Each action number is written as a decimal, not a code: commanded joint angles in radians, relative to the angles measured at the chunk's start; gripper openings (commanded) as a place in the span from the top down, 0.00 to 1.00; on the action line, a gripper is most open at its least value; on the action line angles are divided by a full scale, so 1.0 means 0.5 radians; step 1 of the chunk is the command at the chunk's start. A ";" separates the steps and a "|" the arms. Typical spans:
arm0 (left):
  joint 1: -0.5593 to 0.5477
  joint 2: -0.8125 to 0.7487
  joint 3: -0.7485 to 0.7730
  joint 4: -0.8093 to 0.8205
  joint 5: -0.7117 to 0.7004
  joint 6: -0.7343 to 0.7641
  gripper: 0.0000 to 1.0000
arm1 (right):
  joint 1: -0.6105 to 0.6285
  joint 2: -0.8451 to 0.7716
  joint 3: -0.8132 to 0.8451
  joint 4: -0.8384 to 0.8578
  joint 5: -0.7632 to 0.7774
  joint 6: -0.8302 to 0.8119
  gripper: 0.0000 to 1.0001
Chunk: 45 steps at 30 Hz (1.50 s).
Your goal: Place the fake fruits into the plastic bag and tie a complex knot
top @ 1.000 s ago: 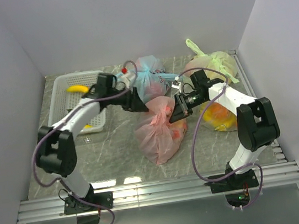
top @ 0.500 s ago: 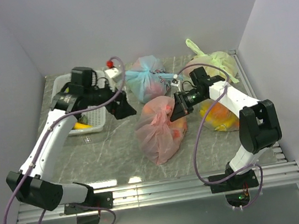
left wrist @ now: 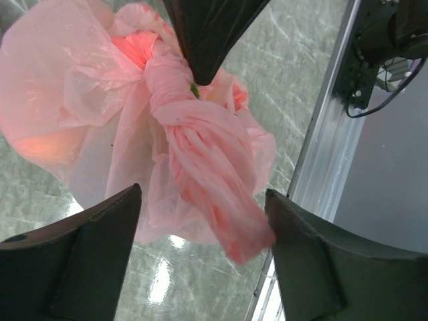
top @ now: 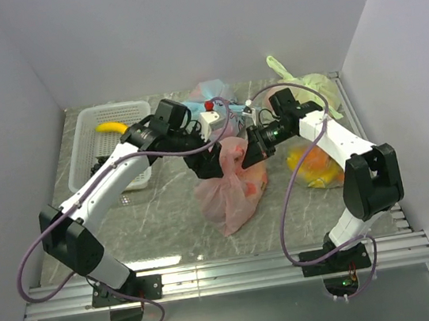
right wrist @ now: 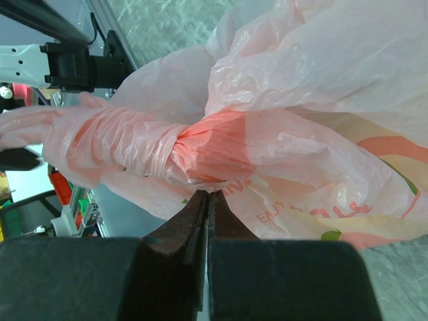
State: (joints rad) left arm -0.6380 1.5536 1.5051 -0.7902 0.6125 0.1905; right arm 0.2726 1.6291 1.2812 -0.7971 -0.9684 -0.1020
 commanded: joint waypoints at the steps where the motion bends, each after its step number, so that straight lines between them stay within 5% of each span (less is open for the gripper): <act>1: -0.013 0.049 0.079 0.040 -0.041 -0.053 0.22 | 0.013 -0.052 0.110 -0.069 -0.011 -0.023 1.00; 3: -0.013 0.086 0.076 0.028 -0.050 -0.065 0.30 | 0.016 -0.058 0.116 -0.102 -0.011 -0.044 1.00; 7: 0.091 0.154 -0.031 0.007 -0.047 -0.037 0.84 | 0.010 -0.058 0.122 -0.206 0.004 -0.127 1.00; 9: 0.180 0.151 -0.098 0.046 -0.025 -0.071 1.00 | 0.001 -0.049 0.134 -0.292 0.019 -0.213 1.00; 17: 0.512 0.062 -0.252 0.197 -0.325 -0.277 1.00 | -0.140 -0.071 0.196 -0.513 0.221 -0.461 1.00; 32: 0.684 -0.150 -0.881 0.457 -1.323 -0.240 1.00 | -0.649 -0.227 -0.077 -0.511 1.255 -0.845 1.00; 34: 0.690 -0.147 -0.909 0.482 -1.308 -0.203 1.00 | -0.653 -0.233 -0.102 -0.461 1.295 -0.845 1.00; 36: 0.666 -0.131 -0.830 0.500 -0.945 -0.179 1.00 | -0.555 -0.233 -0.038 -0.434 1.162 -0.763 1.00; 41: 0.577 -0.082 -0.688 0.464 -0.606 -0.127 1.00 | -0.346 -0.206 0.057 -0.452 0.879 -0.716 1.00; 43: 0.537 -0.067 -0.651 0.458 -0.547 -0.114 1.00 | -0.303 -0.120 0.180 -0.522 0.787 -0.655 0.83; 44: 0.525 -0.067 -0.630 0.458 -0.535 -0.117 1.00 | -0.300 -0.104 0.217 -0.577 0.744 -0.631 0.57; 45: 0.503 -0.058 -0.617 0.445 -0.519 -0.114 1.00 | -0.297 -0.104 0.257 -0.581 0.707 -0.600 0.45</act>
State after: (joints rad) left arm -0.3759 1.5177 1.1400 -0.5373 0.3347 0.0933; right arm 0.1196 1.5642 1.3228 -1.0363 -0.6109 -0.4252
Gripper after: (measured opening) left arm 0.015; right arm 0.434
